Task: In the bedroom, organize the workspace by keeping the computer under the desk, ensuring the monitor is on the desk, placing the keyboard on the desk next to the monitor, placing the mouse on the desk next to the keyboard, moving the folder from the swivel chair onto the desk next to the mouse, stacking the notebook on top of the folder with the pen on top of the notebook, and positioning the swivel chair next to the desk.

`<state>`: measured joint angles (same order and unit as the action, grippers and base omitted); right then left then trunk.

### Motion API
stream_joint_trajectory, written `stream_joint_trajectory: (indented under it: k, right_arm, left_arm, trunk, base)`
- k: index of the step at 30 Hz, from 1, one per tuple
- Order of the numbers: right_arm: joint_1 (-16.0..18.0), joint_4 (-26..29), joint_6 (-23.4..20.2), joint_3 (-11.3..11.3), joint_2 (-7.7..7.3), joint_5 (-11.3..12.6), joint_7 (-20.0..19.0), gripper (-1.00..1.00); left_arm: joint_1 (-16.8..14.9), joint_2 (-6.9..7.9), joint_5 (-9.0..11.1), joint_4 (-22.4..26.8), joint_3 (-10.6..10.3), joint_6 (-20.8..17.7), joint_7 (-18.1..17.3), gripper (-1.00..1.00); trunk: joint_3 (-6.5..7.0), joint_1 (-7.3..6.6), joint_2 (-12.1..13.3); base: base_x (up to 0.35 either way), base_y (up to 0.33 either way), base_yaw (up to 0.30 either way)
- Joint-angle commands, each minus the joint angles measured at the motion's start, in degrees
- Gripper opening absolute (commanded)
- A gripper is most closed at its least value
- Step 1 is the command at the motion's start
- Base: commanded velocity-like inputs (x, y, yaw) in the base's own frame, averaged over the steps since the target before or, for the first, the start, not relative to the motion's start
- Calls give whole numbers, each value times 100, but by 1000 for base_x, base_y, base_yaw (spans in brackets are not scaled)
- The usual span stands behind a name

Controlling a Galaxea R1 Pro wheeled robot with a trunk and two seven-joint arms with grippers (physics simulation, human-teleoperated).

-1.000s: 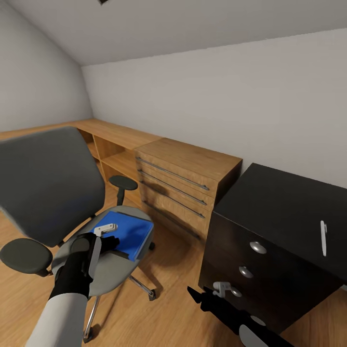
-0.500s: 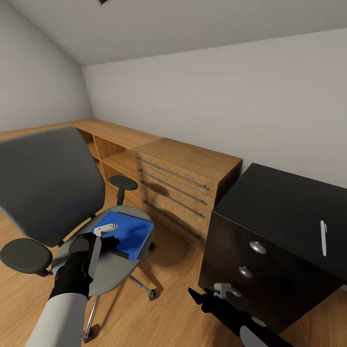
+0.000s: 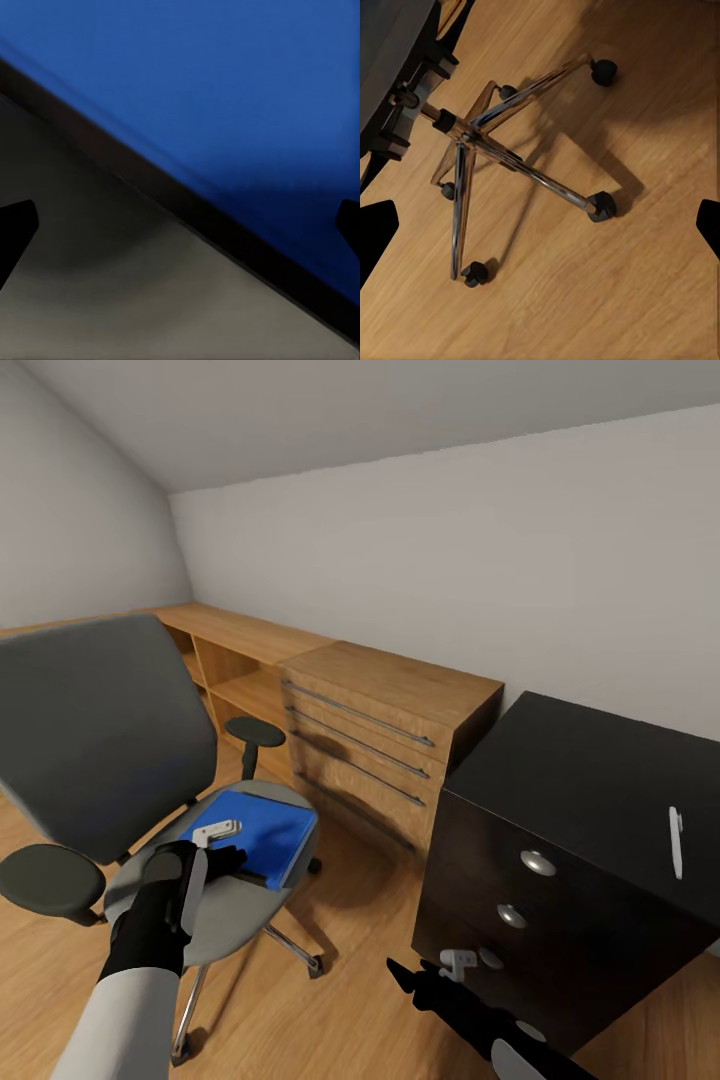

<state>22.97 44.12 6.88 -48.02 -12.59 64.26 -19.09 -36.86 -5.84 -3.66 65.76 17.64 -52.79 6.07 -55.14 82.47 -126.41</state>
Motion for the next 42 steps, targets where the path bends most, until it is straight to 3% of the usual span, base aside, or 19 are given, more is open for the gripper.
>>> stream_joint_trajectory:
  k: [1, 42]
  right_arm:
    - [10, -7, 52, -40, -3, 60, -9, 100]
    - [10, -35, 97, -33, 11, 60, -16, 100]
  left_arm:
    - [-1, -5, -109, -133, 18, -29, -8, 100]
    - [0, -14, -84, -145, 117, 0, -9, 100]
  trunk:
    - [-6, 0, -2]
    - [-6, 0, -2]
  base:
    - [0, 0, 0]
    - [-16, -20, 0]
